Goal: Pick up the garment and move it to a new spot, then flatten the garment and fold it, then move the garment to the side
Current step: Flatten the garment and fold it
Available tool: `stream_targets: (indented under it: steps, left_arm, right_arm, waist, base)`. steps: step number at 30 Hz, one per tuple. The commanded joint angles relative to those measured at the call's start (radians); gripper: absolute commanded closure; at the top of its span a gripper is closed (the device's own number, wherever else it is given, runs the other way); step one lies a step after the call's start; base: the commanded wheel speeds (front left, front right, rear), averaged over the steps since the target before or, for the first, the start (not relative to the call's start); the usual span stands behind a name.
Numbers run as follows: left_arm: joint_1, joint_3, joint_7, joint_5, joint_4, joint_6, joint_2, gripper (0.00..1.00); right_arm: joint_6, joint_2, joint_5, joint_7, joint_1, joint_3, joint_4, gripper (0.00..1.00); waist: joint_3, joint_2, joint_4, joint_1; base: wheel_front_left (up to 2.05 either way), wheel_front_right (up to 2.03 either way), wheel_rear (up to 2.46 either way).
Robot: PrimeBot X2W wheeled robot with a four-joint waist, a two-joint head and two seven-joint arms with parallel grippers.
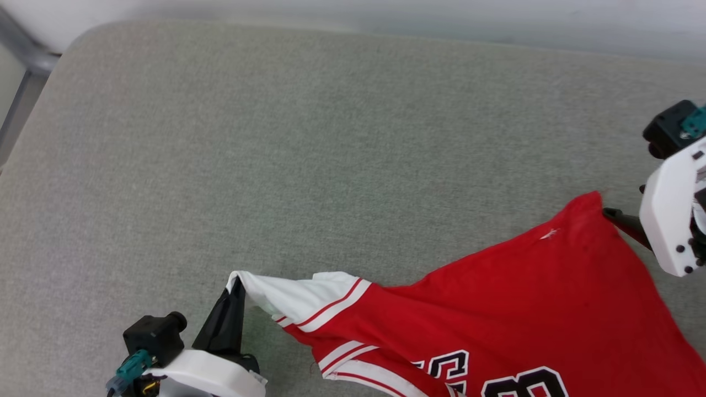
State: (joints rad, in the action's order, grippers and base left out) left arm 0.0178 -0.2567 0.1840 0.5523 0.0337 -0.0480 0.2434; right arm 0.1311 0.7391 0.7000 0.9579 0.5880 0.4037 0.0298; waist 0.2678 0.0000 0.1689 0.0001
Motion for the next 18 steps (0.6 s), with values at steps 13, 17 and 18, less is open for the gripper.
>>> stream_targets:
  steps: [13,17,18]
  left_arm:
    - [-0.078,-0.033,0.034,-0.011,0.027,0.019,-0.035,1.0]
    - [-0.089,-0.034,0.041,-0.01,0.037,0.022,-0.038,1.0]
    - [-0.09,-0.034,0.041,-0.01,0.04,0.022,-0.038,1.0]
  right_arm:
    - [-0.001,0.012,-0.006,-0.015,0.091,0.271,0.258,0.0]
    - [-0.001,0.004,0.026,-0.053,0.086,0.335,0.304,0.0]
    - [-0.001,0.002,0.034,-0.067,0.089,0.346,0.31,0.33]
  waist:
    - [0.126,0.0,0.08,-0.0001]
    - [0.133,0.0,0.081,-0.0001]
    - [0.132,0.0,0.079,-0.0001]
  base:
    - [0.0,0.0,0.0]
    - [0.0,0.0,0.0]
    - [0.0,0.0,0.0]
